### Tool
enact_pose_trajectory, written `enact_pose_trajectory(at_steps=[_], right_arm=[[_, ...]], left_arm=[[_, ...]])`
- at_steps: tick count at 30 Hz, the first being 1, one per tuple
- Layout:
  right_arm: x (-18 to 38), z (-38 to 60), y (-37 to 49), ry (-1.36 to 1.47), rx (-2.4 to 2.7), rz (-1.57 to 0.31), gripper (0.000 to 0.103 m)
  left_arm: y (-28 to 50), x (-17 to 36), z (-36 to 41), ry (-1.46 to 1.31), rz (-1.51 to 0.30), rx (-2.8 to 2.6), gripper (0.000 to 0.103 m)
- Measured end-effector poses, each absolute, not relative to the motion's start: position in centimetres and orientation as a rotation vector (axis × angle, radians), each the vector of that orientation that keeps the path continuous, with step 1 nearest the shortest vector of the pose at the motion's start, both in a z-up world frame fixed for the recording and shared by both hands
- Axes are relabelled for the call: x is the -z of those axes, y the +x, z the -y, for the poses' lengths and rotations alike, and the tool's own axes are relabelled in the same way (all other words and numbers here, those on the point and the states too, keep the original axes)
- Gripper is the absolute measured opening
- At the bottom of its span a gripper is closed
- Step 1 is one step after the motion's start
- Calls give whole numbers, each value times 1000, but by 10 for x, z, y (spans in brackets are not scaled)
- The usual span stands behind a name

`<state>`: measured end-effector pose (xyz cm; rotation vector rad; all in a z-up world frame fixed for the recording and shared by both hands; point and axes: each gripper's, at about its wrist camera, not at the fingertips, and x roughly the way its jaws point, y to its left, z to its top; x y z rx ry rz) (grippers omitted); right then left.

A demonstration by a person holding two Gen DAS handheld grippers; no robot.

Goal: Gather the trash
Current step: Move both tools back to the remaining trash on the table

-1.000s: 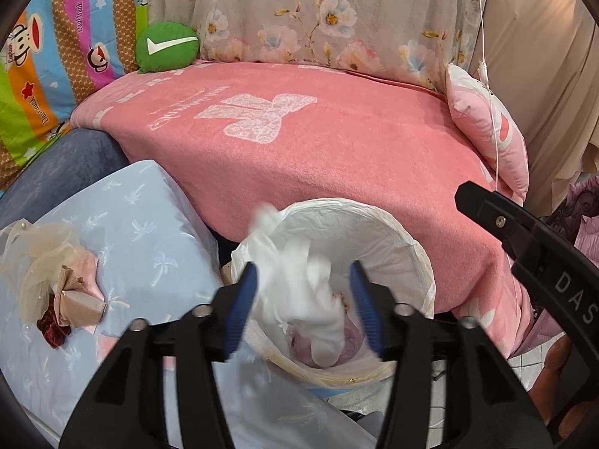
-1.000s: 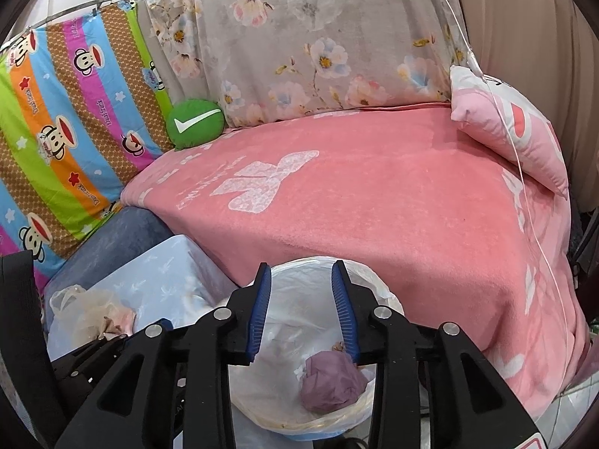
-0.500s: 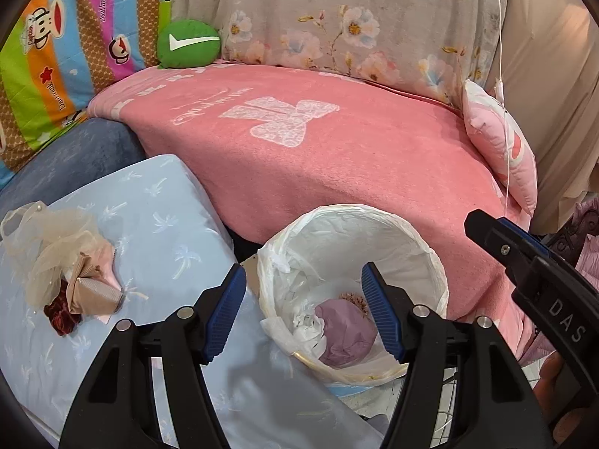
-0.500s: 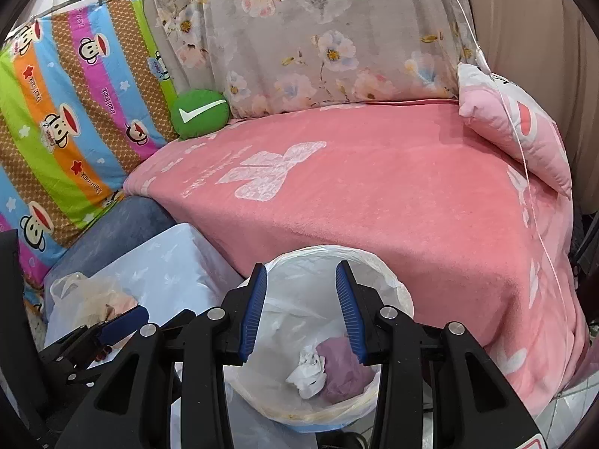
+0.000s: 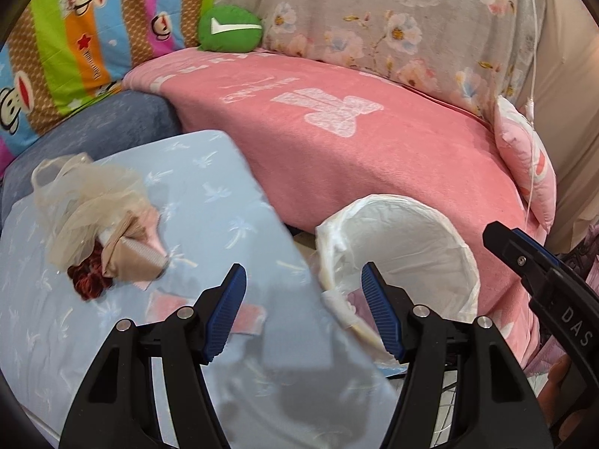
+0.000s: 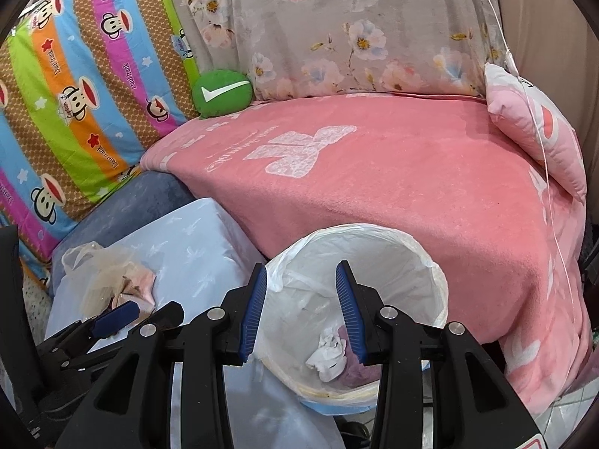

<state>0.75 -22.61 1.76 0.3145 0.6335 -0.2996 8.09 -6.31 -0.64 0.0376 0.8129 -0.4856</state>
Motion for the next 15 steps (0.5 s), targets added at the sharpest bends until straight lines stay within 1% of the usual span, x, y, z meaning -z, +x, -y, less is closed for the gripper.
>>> enact_pose_trajectory(at_steps=[15], right_arm=[[10,134,38,229,152,-739,38]], left_arm=[[94,28,-24,-20,-854,298,61]])
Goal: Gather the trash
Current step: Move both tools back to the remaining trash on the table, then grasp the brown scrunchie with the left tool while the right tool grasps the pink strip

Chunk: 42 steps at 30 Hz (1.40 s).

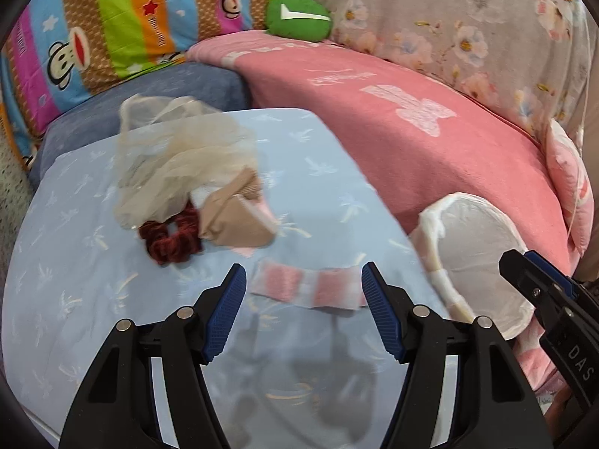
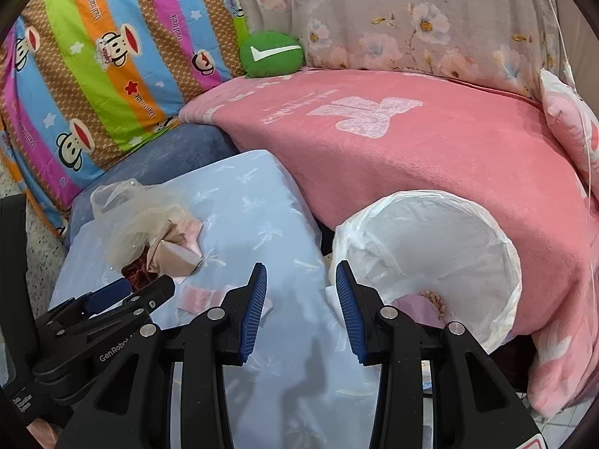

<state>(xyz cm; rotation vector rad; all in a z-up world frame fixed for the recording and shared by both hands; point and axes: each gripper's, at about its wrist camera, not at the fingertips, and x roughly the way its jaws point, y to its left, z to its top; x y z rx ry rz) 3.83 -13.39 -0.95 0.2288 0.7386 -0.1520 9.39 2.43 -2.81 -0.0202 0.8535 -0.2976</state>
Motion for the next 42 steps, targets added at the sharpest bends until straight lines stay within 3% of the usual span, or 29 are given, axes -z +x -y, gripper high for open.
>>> enact_pose_trajectory(at_steps=[9,24,39,42], right_arm=[[26,90,57,182,93,-789,42],[55,62,90,155,87,-853,56],[92,55,128,154,101,-925,57],[99,54,132,155,102,-938,57]], left_arm=[[98,39,-68,-49,-866,226,62],[123,64,-130,-117,-913,100,80],[175,86,-149,-222,-960,59,80],[182,89,-147,-226,-963,59,75]])
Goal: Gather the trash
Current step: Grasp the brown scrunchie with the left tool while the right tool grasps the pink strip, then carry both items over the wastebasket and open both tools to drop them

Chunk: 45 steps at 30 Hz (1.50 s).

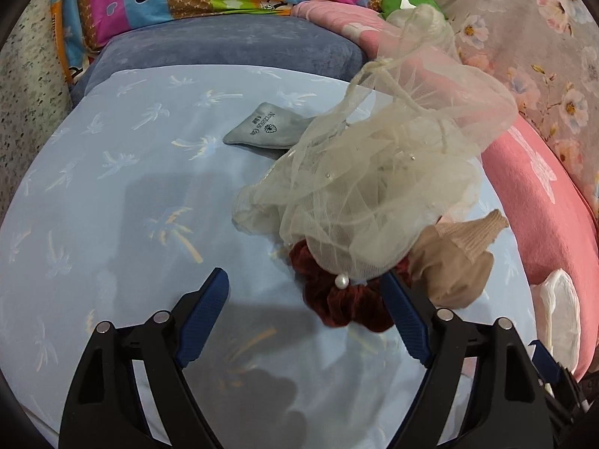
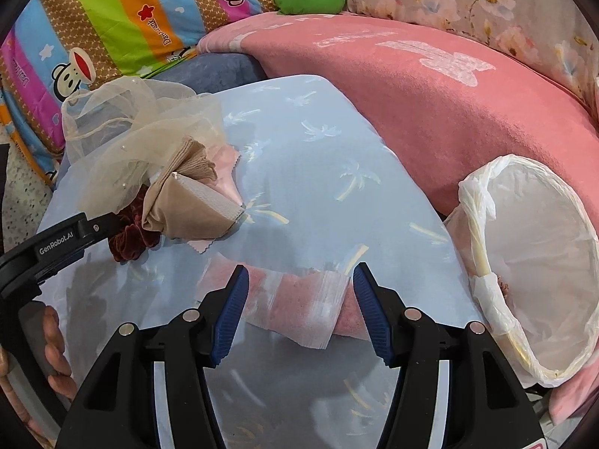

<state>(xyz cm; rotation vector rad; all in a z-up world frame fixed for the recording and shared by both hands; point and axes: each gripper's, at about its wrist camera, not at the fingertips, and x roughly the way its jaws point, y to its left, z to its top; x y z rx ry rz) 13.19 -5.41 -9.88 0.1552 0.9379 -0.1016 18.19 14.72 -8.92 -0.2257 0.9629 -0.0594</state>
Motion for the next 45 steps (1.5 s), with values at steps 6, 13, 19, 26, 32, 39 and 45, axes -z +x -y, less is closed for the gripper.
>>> enact_pose_trajectory(at_steps=[6,13,19,26,32,39,45], right_arm=[[113,53,134,152,110,-961,57],[115,55,129,141,126,-958,39],[107,58,119,164,97,-961,18],[89,59,99,185,75,-927,16],[66,64,81,199,71,-878,15],[37,80,59,217,83,-812,15],[16,104,41,236,113,-757,15]], left_arm=[[188,98,-143,-212,-983,66,46],[179,96,-136,-207,-980,106,15],[159,90,-134,-208,-968,119,14],[132,75,-130,-206,-948,136,13],[115,55,-118,-182,-913,172,13],[99,31,-93,-155,-865,230,13],[87,12,-64,-115,-821,285,13]])
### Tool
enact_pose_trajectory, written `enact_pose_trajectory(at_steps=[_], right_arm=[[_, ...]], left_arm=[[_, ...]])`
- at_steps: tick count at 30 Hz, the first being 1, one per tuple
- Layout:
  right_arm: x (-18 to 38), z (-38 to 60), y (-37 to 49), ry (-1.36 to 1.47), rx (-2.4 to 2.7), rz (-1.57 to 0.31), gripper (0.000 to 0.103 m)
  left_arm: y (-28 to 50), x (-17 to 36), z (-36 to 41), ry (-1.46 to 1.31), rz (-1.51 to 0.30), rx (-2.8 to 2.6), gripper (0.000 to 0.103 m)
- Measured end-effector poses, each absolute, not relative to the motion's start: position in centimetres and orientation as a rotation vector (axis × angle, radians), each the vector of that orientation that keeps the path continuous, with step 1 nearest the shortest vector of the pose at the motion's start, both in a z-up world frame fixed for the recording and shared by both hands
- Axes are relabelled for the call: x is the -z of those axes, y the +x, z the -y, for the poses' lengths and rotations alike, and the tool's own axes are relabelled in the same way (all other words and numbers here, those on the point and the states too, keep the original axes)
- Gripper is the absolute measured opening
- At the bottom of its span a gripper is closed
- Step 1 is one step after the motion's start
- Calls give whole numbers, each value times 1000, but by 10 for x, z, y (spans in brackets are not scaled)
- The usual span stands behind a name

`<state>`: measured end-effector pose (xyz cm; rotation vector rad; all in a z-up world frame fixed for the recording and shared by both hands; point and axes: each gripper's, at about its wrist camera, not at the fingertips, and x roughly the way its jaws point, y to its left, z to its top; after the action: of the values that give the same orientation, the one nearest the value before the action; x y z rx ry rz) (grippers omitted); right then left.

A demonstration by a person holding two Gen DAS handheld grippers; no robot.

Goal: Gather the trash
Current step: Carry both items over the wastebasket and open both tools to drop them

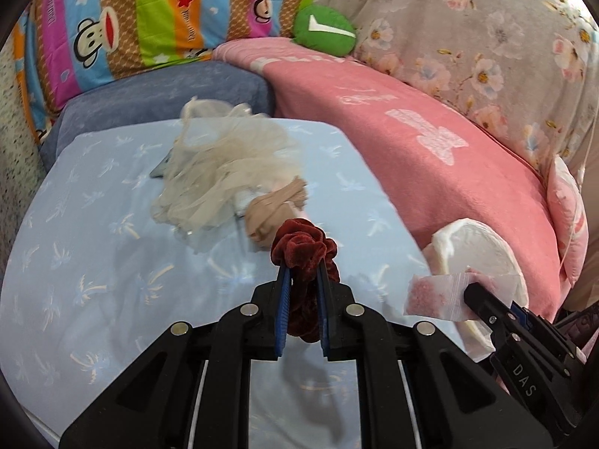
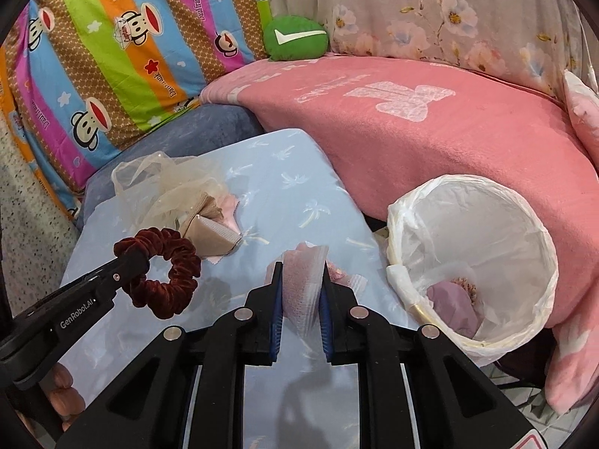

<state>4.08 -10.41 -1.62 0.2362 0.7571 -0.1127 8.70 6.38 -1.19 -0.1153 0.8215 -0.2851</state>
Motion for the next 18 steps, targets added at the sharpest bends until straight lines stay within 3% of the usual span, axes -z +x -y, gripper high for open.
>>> enact_pose_trajectory(at_steps=[18], right_arm=[[-13,200,2,313,269,-657,15]], left_arm=[[69,-13,41,8,-760,496,13]])
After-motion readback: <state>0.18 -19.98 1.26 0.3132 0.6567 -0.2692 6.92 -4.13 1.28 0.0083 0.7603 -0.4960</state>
